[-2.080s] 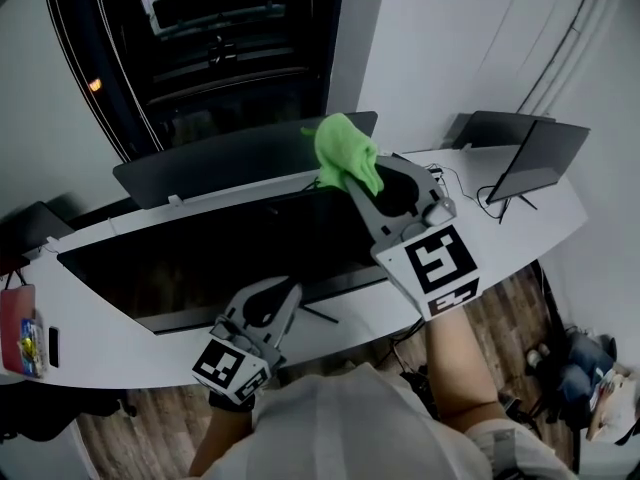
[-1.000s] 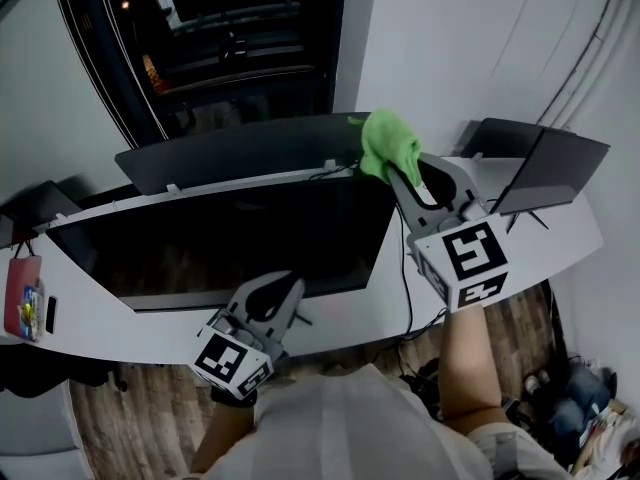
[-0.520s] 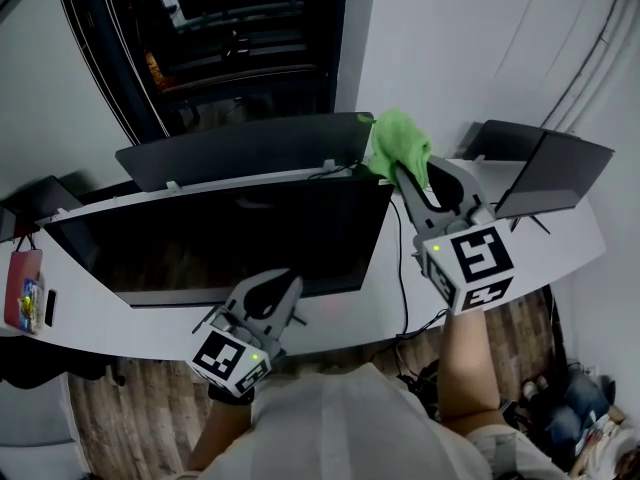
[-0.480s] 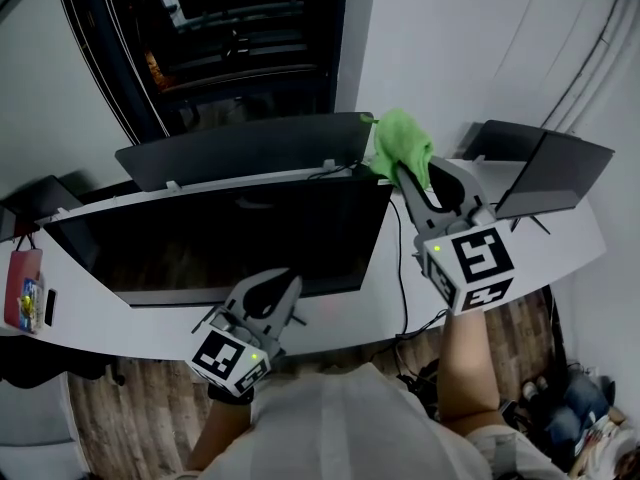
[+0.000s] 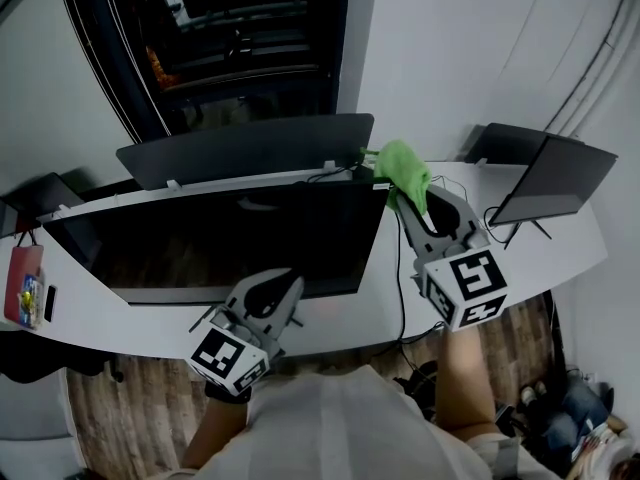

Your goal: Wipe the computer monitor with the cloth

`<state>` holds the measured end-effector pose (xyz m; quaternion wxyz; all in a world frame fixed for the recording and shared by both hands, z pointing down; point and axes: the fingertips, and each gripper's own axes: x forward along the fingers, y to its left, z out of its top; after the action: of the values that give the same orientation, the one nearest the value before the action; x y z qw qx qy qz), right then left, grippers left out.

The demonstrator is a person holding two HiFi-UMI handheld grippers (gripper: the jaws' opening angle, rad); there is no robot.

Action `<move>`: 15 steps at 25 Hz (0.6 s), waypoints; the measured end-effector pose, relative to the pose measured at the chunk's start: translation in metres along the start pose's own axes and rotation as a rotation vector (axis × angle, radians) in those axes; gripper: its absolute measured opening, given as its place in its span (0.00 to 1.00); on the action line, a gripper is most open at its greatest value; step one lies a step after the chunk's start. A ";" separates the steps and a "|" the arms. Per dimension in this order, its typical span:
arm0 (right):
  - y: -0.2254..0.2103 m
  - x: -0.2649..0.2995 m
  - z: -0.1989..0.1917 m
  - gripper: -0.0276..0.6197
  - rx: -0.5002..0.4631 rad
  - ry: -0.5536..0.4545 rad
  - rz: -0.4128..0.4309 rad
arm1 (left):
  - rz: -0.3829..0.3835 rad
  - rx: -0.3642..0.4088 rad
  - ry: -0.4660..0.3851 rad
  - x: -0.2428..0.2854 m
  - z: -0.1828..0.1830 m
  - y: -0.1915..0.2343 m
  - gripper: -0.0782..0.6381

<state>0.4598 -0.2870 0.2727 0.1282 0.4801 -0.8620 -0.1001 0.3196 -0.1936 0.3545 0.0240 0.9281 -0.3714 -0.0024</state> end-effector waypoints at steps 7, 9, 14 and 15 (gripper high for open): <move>0.010 -0.008 -0.007 0.15 -0.011 -0.012 0.019 | -0.013 0.001 0.006 0.003 -0.001 -0.004 0.14; 0.016 -0.006 -0.008 0.15 -0.023 -0.008 0.032 | -0.016 0.001 0.007 0.003 -0.001 -0.005 0.14; 0.022 -0.006 -0.020 0.15 -0.045 0.010 0.044 | -0.007 0.000 0.006 0.001 -0.004 -0.004 0.14; 0.023 -0.006 -0.021 0.15 -0.057 0.011 0.043 | -0.005 -0.001 0.005 0.001 -0.004 -0.004 0.14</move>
<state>0.4509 -0.2708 0.2991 0.1487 0.4581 -0.8682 -0.1194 0.3230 -0.1915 0.3585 0.0254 0.9291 -0.3690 -0.0005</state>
